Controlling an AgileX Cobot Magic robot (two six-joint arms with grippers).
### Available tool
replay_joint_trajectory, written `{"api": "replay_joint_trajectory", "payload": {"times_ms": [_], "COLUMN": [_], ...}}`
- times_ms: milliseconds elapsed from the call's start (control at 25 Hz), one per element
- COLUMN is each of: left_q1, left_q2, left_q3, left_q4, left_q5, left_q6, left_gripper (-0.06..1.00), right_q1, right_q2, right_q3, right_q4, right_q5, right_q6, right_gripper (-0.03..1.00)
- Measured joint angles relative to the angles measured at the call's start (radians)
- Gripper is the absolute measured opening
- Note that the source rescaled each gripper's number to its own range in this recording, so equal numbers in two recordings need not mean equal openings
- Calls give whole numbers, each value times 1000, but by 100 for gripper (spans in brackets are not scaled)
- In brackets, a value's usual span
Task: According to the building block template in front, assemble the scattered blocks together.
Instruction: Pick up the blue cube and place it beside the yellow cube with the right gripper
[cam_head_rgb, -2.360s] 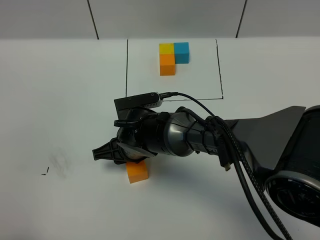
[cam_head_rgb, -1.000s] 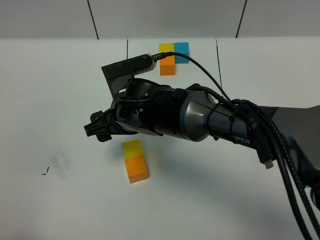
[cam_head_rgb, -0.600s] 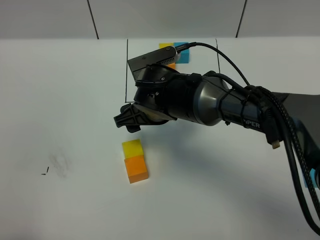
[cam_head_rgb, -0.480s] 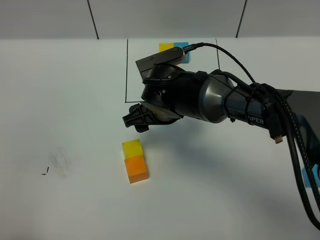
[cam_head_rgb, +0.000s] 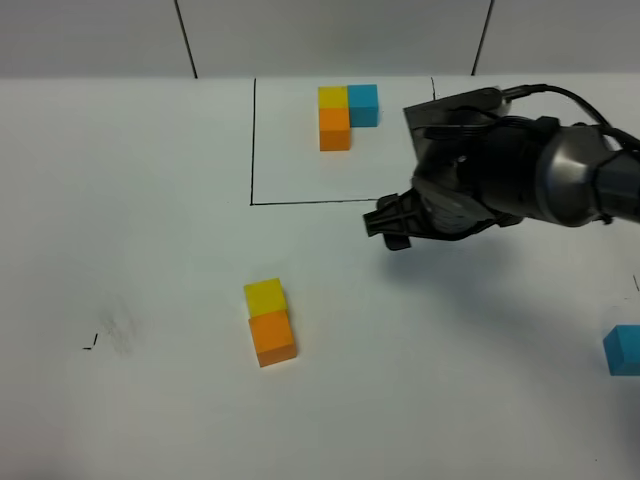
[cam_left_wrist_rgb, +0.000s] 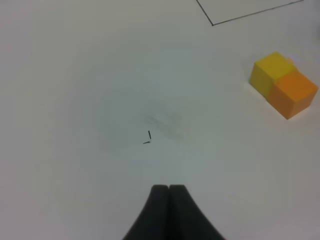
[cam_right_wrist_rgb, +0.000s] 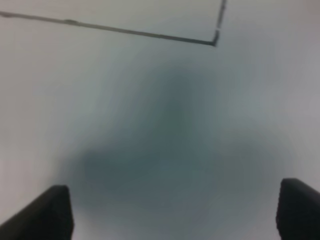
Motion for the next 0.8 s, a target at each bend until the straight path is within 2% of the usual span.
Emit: {"api": "replay_joint_trajectory", "payload": {"times_ms": [400,800], "left_q1": [0,0], "left_q2": [0,0], "left_q3": [0,0], "left_q4": [0,0], "left_q5": [0,0], "left_q6": [0,0], "left_gripper": [0,0], "right_q1": [-180,-295], "right_q2": [-202,-282], "right_q3": [327,497], "right_q4": [-54,-69], "right_q5": [-77,-87], "right_q6": [86,92], "right_gripper": [95,95]}}
